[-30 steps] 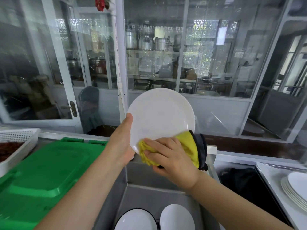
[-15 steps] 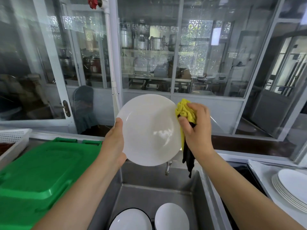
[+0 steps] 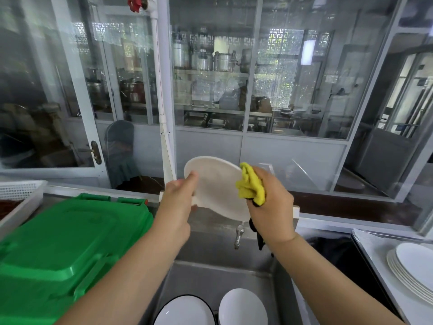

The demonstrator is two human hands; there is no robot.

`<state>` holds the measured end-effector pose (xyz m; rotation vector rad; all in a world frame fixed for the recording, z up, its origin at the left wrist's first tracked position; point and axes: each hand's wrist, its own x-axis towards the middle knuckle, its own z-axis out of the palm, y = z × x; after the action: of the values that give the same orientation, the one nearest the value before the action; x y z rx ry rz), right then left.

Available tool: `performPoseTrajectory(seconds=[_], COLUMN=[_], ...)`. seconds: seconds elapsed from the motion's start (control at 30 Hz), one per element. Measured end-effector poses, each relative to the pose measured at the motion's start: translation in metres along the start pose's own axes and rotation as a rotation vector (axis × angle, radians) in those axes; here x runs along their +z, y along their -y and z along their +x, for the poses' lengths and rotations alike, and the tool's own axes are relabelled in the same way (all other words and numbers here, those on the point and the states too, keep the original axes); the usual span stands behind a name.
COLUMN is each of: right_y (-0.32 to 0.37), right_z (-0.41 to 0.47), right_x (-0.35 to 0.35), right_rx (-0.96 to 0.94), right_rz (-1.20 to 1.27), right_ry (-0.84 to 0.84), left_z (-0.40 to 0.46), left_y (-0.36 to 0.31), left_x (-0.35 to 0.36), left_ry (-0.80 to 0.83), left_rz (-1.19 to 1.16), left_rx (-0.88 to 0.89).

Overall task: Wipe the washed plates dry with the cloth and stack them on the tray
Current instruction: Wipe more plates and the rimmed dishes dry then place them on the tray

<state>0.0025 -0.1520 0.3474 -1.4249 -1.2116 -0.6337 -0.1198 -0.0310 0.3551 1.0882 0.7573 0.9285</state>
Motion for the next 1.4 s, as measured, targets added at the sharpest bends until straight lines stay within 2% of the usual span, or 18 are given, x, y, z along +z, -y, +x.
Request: performPoseTrajectory(seconds=[0.07, 0.13, 0.27, 0.4, 0.47, 0.57, 0.63, 0.77, 0.87, 0.93, 1.03, 1.13, 1.27, 1.4], right_y=[0.001, -0.001, -0.001, -0.003, -0.003, -0.003, -0.001, -0.001, -0.003, 0.004, 0.020, 0.028, 0.026, 0.007], right_z=[-0.006, -0.015, -0.033, -0.044, -0.046, -0.046, -0.043, -0.023, 0.001, 0.006, 0.006, 0.001, -0.015, -0.034], right_x=[0.004, 0.009, 0.013, 0.015, 0.015, 0.015, 0.013, 0.005, 0.004, 0.010, 0.018, 0.022, 0.020, 0.010], right_rx=[-0.222, -0.363, -0.489, -0.569, -0.580, -0.491, -0.312, 0.111, 0.210, 0.123, -0.015, -0.111, -0.367, -0.467], right_rz=[-0.212, -0.340, -0.355, -0.350, -0.346, -0.227, -0.110, -0.002, -0.200, -0.372, -0.462, -0.414, -0.322, -0.265], right_ry=[0.018, 0.036, 0.018, 0.019, 0.076, 0.246, 0.301, 0.138, 0.135, 0.182, 0.259, 0.343, 0.428, 0.413], left_z=[-0.009, -0.010, -0.013, -0.010, -0.009, -0.006, -0.004, -0.007, -0.011, -0.014, -0.015, -0.014, -0.010, -0.007], left_y=[-0.007, -0.012, -0.009, 0.003, 0.004, 0.006, 0.007, 0.008, 0.013, 0.016, 0.014, 0.009, 0.001, -0.007], left_x=[0.007, 0.012, 0.014, 0.011, 0.009, 0.008, 0.005, -0.005, -0.004, -0.001, 0.003, 0.002, -0.002, -0.009], left_ry=[0.123, 0.176, 0.066, 0.035, 0.039, 0.023, 0.014, 0.005, 0.033, 0.045, 0.067, 0.075, 0.055, 0.055], left_rz=[-0.206, -0.320, -0.307, -0.298, -0.323, -0.320, -0.262, -0.164, -0.109, -0.103, -0.105, -0.129, -0.179, -0.187], left_rx=[-0.192, -0.277, -0.278, -0.272, -0.260, -0.172, -0.059, 0.095, 0.145, 0.153, 0.170, 0.175, 0.137, 0.140])
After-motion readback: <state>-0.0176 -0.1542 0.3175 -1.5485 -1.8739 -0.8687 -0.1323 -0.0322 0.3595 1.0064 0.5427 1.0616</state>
